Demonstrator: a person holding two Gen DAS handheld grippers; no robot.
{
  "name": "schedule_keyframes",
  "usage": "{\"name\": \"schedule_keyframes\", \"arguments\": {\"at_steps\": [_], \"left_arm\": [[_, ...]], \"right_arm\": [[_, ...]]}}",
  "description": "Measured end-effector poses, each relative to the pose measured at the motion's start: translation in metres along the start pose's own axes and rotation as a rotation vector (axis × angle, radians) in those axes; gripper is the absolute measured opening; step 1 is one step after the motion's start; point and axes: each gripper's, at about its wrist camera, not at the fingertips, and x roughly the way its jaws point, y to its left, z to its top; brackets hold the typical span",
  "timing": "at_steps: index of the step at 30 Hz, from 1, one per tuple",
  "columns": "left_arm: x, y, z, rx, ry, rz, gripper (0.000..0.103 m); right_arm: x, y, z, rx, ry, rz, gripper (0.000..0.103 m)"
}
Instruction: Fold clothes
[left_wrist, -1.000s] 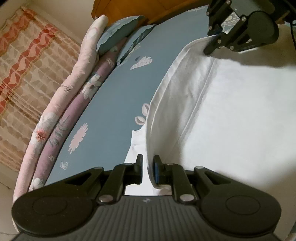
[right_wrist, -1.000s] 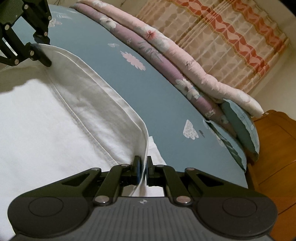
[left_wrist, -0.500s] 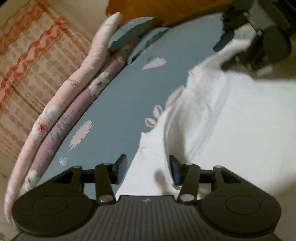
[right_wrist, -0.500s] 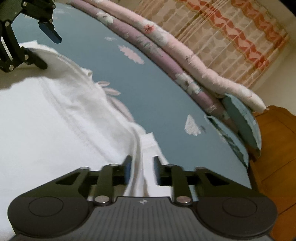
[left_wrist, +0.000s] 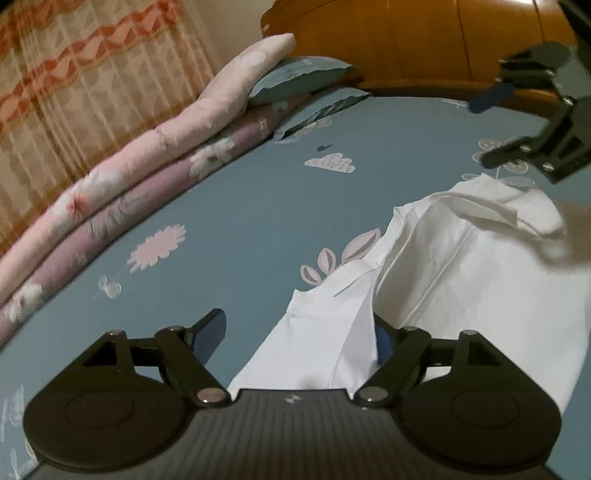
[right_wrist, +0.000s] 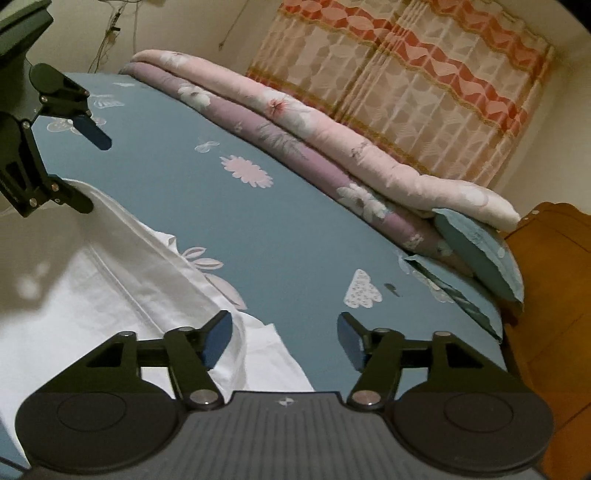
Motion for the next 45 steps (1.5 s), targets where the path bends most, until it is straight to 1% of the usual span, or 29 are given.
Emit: {"name": "schedule_keyframes", "arguments": {"at_steps": [2,3,6,8,10,12,15,18,21,24,27,29,31,36,39,45], "left_arm": [[0.002,0.006,0.002,-0.029,0.034,0.000,0.083],[0.004,0.012,0.003,-0.058,0.055,-0.014,0.085],[0.007,0.029,0.006,-0.158,0.085,-0.072,0.085],[0.004,0.040,0.005,-0.220,0.071,-0.065,0.085],[0.000,0.045,0.005,-0.254,0.065,-0.046,0.089],[-0.008,0.045,0.003,-0.269,0.054,-0.042,0.089],[-0.022,0.030,-0.001,-0.222,0.040,-0.065,0.093],[-0.038,-0.006,-0.011,-0.110,0.024,-0.095,0.094],[-0.046,-0.042,-0.022,-0.037,0.020,-0.156,0.094],[-0.043,-0.073,-0.035,0.030,0.040,-0.204,0.094],[-0.034,-0.098,-0.042,0.107,0.062,-0.200,0.094],[-0.025,-0.108,-0.042,0.125,0.082,-0.211,0.094],[-0.018,-0.112,-0.041,0.130,0.090,-0.212,0.094],[-0.014,-0.114,-0.039,0.132,0.079,-0.217,0.094],[-0.016,-0.115,-0.039,0.141,0.072,-0.217,0.094],[-0.017,-0.112,-0.039,0.129,0.081,-0.223,0.094]], "right_arm": [[-0.004,-0.002,-0.003,-0.003,0.014,-0.007,0.071],[-0.006,-0.002,-0.005,-0.005,0.022,-0.010,0.071],[-0.013,-0.004,-0.012,-0.001,0.039,-0.014,0.073],[-0.018,-0.004,-0.017,0.002,0.047,-0.015,0.074],[-0.021,-0.005,-0.021,0.005,0.052,-0.020,0.076],[-0.025,-0.006,-0.027,0.009,0.054,-0.028,0.079],[-0.031,-0.007,-0.041,0.031,0.054,-0.007,0.082],[-0.037,-0.002,-0.061,0.025,0.069,0.042,0.084],[-0.040,0.009,-0.080,-0.036,0.102,0.094,0.084],[-0.030,0.019,-0.094,-0.103,0.161,0.107,0.084],[-0.018,0.024,-0.099,-0.154,0.185,0.082,0.084],[-0.010,0.024,-0.099,-0.173,0.185,0.061,0.084],[-0.001,0.020,-0.097,-0.162,0.171,0.049,0.084],[0.013,-0.002,-0.091,-0.097,0.132,-0.022,0.084],[0.022,-0.019,-0.089,-0.037,0.125,-0.057,0.084],[0.051,-0.050,-0.089,0.096,0.169,-0.121,0.084]]}}
